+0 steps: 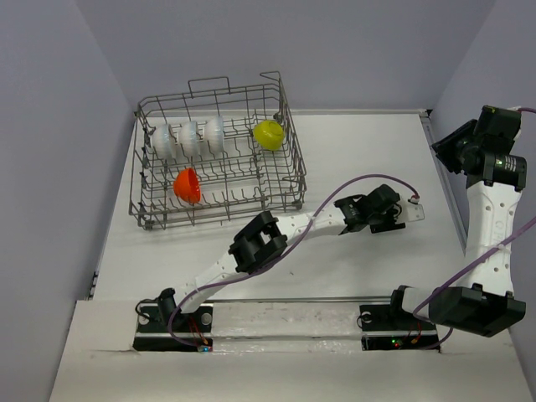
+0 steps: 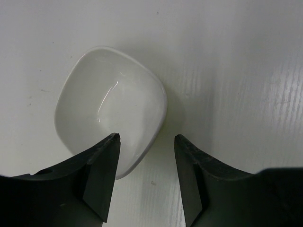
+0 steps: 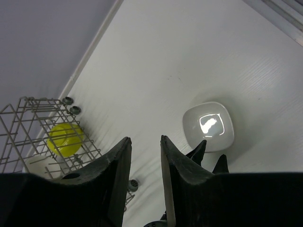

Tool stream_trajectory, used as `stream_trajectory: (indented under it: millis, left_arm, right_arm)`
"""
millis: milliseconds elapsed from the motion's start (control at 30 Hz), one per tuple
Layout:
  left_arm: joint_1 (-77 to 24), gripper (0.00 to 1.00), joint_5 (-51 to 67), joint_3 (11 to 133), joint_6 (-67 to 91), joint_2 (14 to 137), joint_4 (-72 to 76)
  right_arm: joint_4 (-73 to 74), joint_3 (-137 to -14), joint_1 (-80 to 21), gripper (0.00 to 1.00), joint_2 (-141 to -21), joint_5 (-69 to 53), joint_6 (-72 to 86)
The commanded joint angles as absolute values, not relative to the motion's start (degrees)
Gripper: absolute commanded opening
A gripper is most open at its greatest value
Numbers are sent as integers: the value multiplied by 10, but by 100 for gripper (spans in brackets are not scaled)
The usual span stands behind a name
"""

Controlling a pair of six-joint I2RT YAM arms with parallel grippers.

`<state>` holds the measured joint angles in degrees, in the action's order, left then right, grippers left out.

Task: Load the bowls into the dish rack
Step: Pick up the bowl from the center of the board.

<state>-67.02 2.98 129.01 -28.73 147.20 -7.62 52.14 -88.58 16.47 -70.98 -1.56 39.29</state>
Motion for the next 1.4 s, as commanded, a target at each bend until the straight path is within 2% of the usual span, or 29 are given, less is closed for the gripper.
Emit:
stream_trajectory:
  millis: [0,633,933,1233,1367]
  left_arm:
    - [-670,62,38,1319,-295,1472,-68]
    - [-670,63,40,1322,-295,1487,-67]
    - [-670,60,43,1323,-290,1489,-63]
    - [-670,44,39,1308,-289,1475,-50]
    - [-670,32,33,1304,-293,1471,-47]
  right_arm:
    - [508,-898,168,37,-703,-21,393]
    - [501,-889,168,37,-701,-25,393]
    - [500,-890,168,37,-702,-28,393]
    - [501,-889,168,38,-702,-26,392]
    - [501,-888,168,38,-701,-26,391]
